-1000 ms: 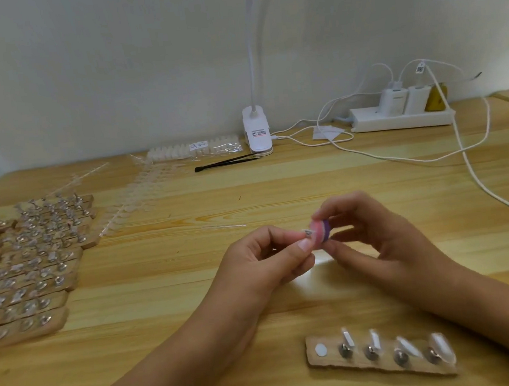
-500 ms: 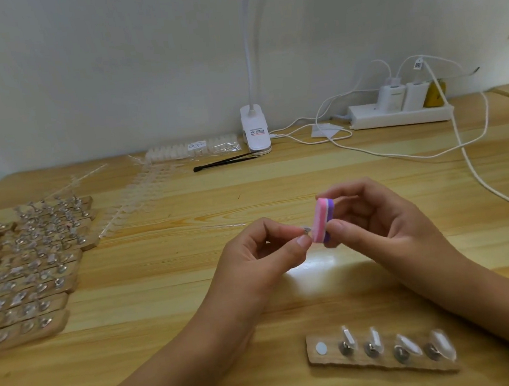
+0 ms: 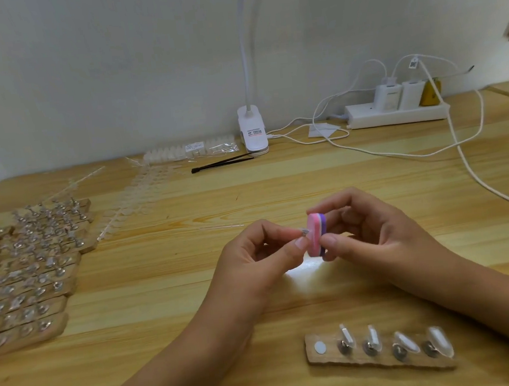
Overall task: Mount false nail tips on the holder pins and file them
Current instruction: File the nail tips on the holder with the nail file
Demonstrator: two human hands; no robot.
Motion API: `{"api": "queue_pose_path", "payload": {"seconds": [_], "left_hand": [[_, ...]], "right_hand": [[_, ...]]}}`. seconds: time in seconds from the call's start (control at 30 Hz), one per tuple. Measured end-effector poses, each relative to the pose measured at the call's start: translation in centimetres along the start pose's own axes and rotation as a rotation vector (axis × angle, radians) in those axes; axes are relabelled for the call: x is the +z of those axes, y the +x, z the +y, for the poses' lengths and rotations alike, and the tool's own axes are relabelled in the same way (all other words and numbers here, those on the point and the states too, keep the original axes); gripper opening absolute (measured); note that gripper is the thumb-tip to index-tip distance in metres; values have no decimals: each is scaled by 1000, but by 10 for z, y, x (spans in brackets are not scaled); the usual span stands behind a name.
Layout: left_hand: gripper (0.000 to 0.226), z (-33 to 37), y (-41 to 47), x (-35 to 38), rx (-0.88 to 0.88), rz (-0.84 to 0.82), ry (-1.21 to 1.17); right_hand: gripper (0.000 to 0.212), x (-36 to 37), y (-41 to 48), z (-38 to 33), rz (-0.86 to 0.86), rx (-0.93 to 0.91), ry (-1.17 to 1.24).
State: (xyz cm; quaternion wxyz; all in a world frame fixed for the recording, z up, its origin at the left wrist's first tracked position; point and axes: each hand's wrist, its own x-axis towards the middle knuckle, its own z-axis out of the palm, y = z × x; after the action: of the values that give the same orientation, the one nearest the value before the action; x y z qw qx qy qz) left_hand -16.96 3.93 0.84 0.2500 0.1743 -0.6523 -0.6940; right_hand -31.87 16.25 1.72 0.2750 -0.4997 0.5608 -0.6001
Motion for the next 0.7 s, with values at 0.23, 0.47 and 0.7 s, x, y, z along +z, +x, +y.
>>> {"api": "queue_pose_path", "payload": {"seconds": [0.23, 0.47, 0.7], "left_hand": [[10, -1, 1, -1, 10, 4, -5], [15, 0, 1, 0, 14, -2, -7], [11, 3, 0, 1, 23, 21, -13]], "right_hand": [[30, -1, 1, 1, -24, 31, -12], [32, 1, 2, -2, 5, 23, 20], [25, -3, 2, -4, -27, 132, 81]]}}
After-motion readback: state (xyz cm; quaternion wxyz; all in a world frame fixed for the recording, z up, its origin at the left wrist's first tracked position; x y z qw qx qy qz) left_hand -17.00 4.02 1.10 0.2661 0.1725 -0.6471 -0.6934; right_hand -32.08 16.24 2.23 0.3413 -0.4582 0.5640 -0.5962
